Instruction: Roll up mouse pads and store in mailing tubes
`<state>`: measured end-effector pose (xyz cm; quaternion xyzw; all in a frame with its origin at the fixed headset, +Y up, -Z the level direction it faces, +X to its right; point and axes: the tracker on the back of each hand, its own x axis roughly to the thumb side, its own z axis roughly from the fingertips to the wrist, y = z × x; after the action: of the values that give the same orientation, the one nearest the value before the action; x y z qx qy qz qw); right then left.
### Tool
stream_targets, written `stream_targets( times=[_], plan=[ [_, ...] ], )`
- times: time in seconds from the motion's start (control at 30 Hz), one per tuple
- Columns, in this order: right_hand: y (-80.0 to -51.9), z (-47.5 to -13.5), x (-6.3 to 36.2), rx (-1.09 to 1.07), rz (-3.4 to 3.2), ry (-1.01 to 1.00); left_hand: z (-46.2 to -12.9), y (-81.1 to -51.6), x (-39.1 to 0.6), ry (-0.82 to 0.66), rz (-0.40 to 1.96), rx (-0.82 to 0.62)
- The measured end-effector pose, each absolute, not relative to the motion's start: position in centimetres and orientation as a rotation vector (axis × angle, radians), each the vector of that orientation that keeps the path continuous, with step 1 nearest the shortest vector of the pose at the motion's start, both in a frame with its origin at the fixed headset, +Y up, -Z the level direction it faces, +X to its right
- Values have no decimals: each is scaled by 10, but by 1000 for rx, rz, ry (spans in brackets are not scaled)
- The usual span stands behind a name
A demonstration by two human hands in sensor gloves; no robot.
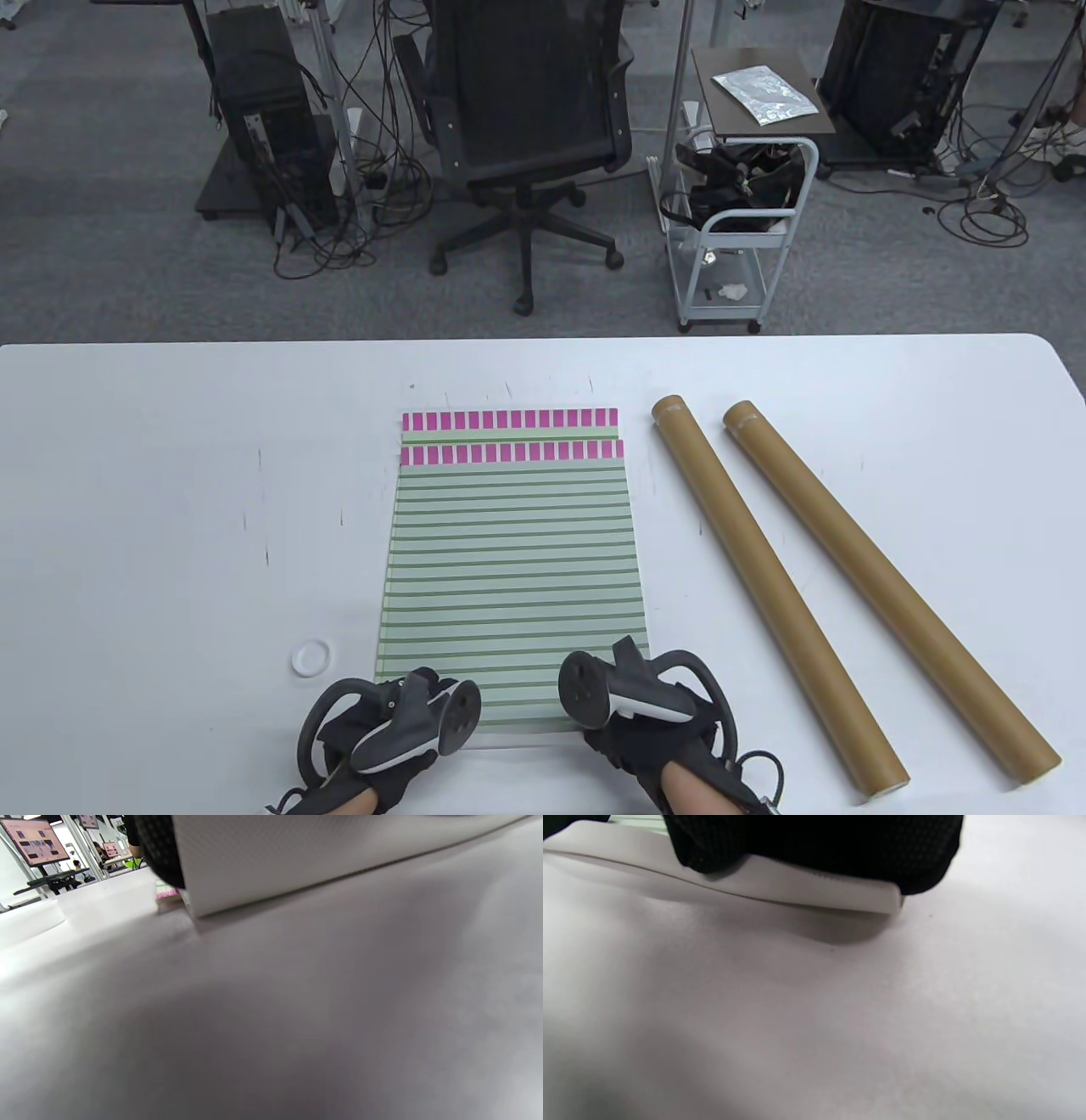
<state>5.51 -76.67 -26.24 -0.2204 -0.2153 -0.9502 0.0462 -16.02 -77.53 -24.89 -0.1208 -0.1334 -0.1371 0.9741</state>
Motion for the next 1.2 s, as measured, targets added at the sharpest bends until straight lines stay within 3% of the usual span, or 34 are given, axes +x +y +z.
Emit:
stream_targets(
  times=[0.2,0.37,0.57,0.67,0.8,0.87,0.93,1.0,1.2],
  plan=[
    [-771,-251,46,-668,-2706,-317,-248,-776,-157,-248,-310,-240],
    [-773,-248,48,-710,-2671,-257,-252,-775,-156,-240,-309,-247],
    [-776,-234,48,-1004,-2707,-73,-256,-775,-158,-238,-284,-266],
    [-777,-233,45,-1048,-2703,-165,-256,-775,-160,-230,-252,-279],
    [-775,-232,40,-1052,-2655,-142,-254,-775,-159,-241,-258,-267],
    [-774,-233,39,-1044,-2677,-177,-249,-774,-157,-292,-261,-223],
    [-773,-233,38,-1038,-2669,-184,-237,-769,-150,-509,-279,-111],
    [-772,-234,39,-1029,-2671,-194,-230,-765,-143,-550,-336,-18],
    [-772,-236,40,-1006,-2717,-246,-218,-766,-127,-609,-447,-1]
  ],
)
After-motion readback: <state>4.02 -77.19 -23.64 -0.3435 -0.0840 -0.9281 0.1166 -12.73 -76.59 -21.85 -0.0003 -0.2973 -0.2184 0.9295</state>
